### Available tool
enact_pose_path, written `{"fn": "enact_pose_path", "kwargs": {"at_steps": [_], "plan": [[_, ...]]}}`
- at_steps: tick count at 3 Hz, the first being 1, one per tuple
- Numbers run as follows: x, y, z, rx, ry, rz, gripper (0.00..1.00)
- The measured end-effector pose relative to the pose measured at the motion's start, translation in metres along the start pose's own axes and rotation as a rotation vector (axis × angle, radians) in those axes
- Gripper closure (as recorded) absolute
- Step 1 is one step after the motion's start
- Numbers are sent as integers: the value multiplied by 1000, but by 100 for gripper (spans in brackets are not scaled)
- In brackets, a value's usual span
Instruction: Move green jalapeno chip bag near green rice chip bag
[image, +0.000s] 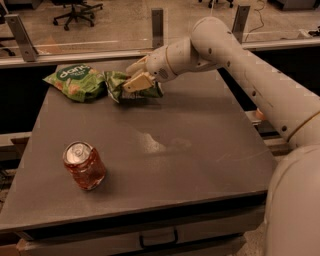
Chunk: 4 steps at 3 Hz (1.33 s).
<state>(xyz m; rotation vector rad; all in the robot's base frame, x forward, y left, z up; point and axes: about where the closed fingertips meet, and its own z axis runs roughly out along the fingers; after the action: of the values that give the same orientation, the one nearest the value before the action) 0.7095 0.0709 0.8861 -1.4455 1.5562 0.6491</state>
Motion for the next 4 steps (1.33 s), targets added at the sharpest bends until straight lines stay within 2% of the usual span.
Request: {"fn": "enact_pose_path", "kwargs": {"at_steps": [1,2,3,4], "plan": [[-7,5,5,-6,-15,-2,0],[-17,-4,-16,34,-37,-11,0],[-27,-30,-85,135,-13,-42,0],[-37,-55,-184,317,79,-105,0]]}}
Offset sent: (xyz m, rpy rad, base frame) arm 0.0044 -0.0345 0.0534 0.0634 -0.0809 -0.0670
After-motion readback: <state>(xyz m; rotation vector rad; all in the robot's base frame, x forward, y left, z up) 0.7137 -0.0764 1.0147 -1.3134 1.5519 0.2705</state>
